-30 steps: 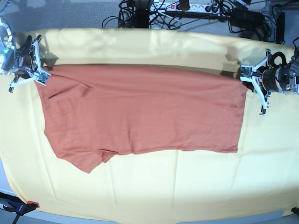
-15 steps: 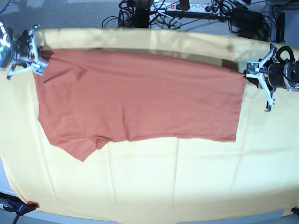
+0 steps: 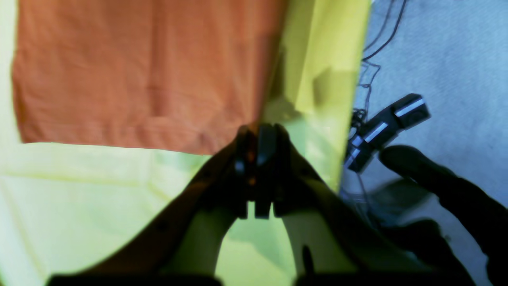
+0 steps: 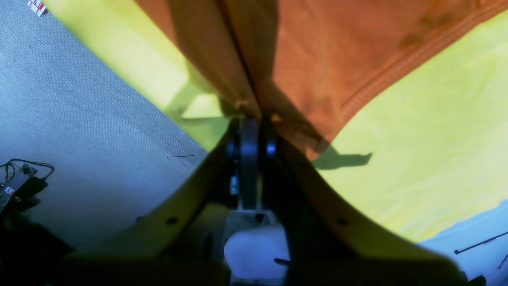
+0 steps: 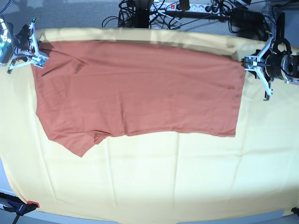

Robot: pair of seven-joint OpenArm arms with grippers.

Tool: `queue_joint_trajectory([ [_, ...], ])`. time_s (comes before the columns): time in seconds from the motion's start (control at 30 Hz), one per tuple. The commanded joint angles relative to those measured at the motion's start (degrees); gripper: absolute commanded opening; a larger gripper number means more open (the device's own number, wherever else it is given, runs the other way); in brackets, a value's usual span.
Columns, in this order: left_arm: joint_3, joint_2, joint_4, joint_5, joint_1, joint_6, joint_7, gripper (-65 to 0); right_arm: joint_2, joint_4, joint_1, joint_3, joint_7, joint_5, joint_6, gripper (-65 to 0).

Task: Fold the T-shirt properly
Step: 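Pull the shirt further toward the robot base with both grippers, then release the collar edge and move both grippers to the hem corners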

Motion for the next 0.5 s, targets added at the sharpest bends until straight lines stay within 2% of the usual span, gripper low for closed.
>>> queue_joint_trajectory([
  [0.0,-0.76,-1.57,0.31,0.44,0.04,-0.06,0.28,-65.0,1.46,0.55,0.15,0.68,-1.27,-0.85,0.07,-65.0],
  [0.17,-0.76,-1.57,0.33,2.49,0.61,-0.06,1.07,-64.4,1.46,0.55,0.17,0.68,-1.27,-0.81,0.24,-65.0],
  [0.2,-0.76,-1.6,0.33,3.32,0.61,-0.06,1.07,-59.3,1.46,0.55,0.17,0.68,-1.27,-0.81,0.39,-64.8],
  [0.33,-0.76,-1.57,0.33,3.96,0.61,-0.06,1.07,-36.5,1.46,1.05,0.31,0.68,-1.4,-0.83,0.46,-47.3],
  [0.37,-0.76,-1.57,0.33,3.76,0.61,-0.06,1.07,-33.5,1.46,1.57,0.31,0.68,-1.57,-0.81,0.48,-45.0],
  [0.47,-0.76,-1.57,0.48,3.04,0.44,-0.06,1.51,-33.1,1.49,3.82,0.31,0.7,-3.04,-0.83,0.44,-43.8],
])
